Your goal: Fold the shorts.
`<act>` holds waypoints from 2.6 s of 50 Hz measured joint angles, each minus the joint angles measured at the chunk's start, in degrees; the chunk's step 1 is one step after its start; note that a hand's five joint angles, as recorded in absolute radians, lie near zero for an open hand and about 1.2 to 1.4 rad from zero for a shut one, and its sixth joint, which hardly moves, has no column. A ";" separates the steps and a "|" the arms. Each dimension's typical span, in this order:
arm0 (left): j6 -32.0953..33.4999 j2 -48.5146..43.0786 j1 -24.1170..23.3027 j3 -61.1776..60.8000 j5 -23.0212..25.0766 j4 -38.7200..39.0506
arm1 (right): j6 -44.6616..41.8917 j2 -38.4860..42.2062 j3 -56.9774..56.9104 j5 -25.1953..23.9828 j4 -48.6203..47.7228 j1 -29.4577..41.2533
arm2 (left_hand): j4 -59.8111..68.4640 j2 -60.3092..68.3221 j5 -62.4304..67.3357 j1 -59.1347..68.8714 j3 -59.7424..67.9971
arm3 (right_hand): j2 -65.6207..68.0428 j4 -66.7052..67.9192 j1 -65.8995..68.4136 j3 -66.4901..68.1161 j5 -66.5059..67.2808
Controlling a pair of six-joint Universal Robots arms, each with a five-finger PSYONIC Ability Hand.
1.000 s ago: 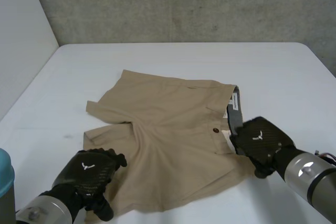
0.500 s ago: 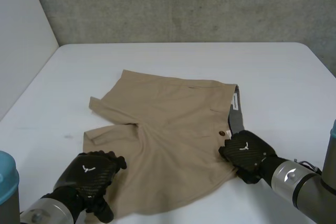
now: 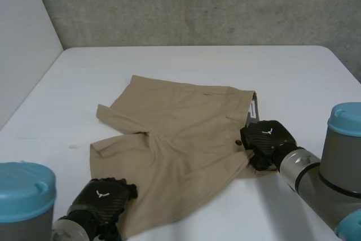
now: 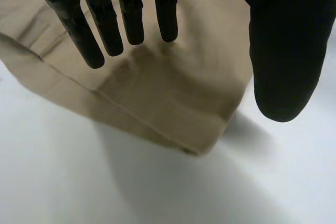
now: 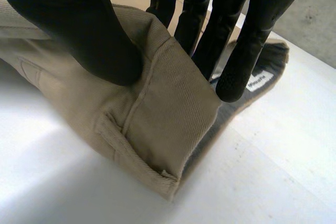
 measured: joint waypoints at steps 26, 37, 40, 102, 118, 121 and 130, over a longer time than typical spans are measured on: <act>0.24 -7.26 -2.89 3.16 -3.51 5.28 | 1.39 -0.09 -0.09 0.73 0.40 0.11 | 31.71 30.89 31.44 28.70 30.85 | 0.00 0.00 0.00 0.00 0.00; 0.36 -8.61 -2.89 3.17 -4.07 5.91 | 1.34 -0.28 0.23 0.70 0.40 0.17 | 47.83 46.91 46.93 42.39 47.04 | 0.00 0.00 0.00 0.00 0.00; 0.45 -8.48 -2.89 3.34 -4.46 5.77 | 1.32 -0.35 0.28 0.71 0.40 0.16 | 48.07 47.40 46.93 42.39 47.35 | 0.00 0.00 0.00 0.00 0.00; 5.35 1.29 -9.59 -2.29 -5.83 5.48 | 0.71 -0.70 1.60 0.91 -0.26 1.24 | 7.70 8.03 7.81 7.61 7.97 | 0.00 0.22 0.29 0.00 0.32; 5.86 -4.65 -9.62 0.20 -5.94 8.27 | 0.50 -1.21 2.17 0.88 -0.33 1.26 | 11.88 11.38 12.09 10.72 11.27 | 0.00 0.22 0.29 0.00 0.35; 6.02 -5.46 -9.60 0.43 -5.97 9.15 | 0.48 -1.26 2.18 0.88 -0.31 1.25 | 14.95 14.49 14.95 14.02 14.33 | 0.00 0.23 0.29 0.00 0.35; 6.29 -6.99 -9.58 0.55 -6.05 11.17 | 0.47 -1.32 2.18 0.88 -0.30 1.25 | 23.09 22.92 22.93 22.20 22.71 | 0.00 0.22 0.29 0.00 0.35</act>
